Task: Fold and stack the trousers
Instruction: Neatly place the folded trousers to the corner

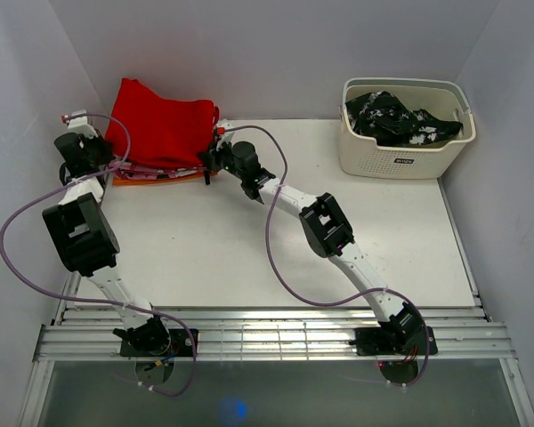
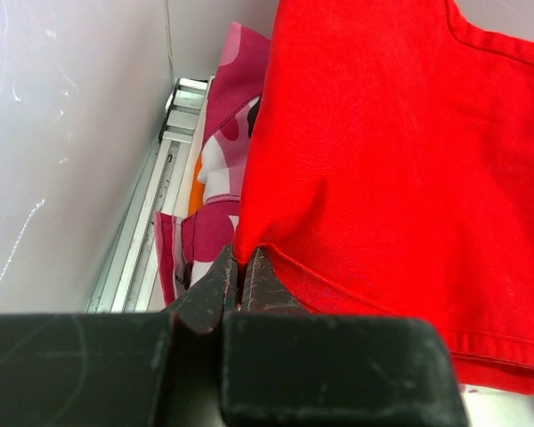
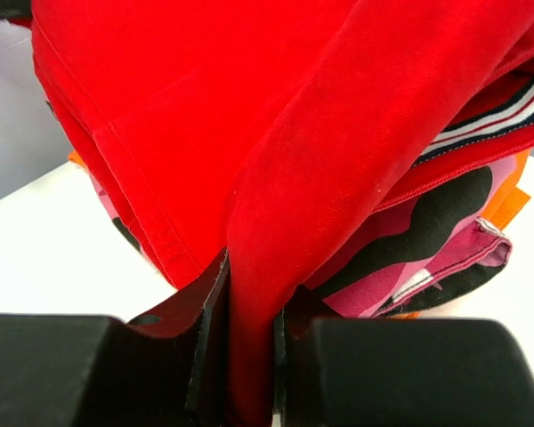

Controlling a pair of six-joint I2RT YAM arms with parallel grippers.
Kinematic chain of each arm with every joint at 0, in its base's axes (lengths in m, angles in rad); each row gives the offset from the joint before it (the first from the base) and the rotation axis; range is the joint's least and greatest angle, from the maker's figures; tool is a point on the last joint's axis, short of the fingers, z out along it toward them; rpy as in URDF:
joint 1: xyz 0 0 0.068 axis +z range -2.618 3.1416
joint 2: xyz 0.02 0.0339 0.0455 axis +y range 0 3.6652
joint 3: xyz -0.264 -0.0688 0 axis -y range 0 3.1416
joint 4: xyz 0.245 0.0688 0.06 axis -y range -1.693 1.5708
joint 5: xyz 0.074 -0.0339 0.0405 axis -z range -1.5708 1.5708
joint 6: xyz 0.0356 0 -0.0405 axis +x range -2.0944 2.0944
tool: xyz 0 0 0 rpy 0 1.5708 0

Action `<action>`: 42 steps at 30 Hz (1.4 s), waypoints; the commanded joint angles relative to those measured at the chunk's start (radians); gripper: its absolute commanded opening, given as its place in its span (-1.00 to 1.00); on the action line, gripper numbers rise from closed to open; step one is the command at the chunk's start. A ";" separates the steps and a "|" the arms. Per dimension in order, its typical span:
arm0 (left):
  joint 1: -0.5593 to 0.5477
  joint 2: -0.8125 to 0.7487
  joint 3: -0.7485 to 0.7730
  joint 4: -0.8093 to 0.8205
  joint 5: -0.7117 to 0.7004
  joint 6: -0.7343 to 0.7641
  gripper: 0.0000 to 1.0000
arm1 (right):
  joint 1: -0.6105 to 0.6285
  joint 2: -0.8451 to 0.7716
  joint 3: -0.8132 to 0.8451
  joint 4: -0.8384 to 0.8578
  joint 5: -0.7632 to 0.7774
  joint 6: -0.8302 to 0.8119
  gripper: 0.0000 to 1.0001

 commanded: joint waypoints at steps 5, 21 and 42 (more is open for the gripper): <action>0.053 -0.006 -0.054 0.157 -0.115 -0.016 -1.00 | -0.030 -0.004 0.049 0.169 0.104 -0.065 -0.84; 0.064 0.144 0.066 0.059 -0.145 0.033 -1.00 | -0.036 -0.123 -0.087 0.174 0.147 -0.077 0.67; 0.082 -0.035 0.291 -0.416 -0.150 -0.104 0.96 | -0.172 -0.689 -0.410 -0.134 0.026 -0.249 0.80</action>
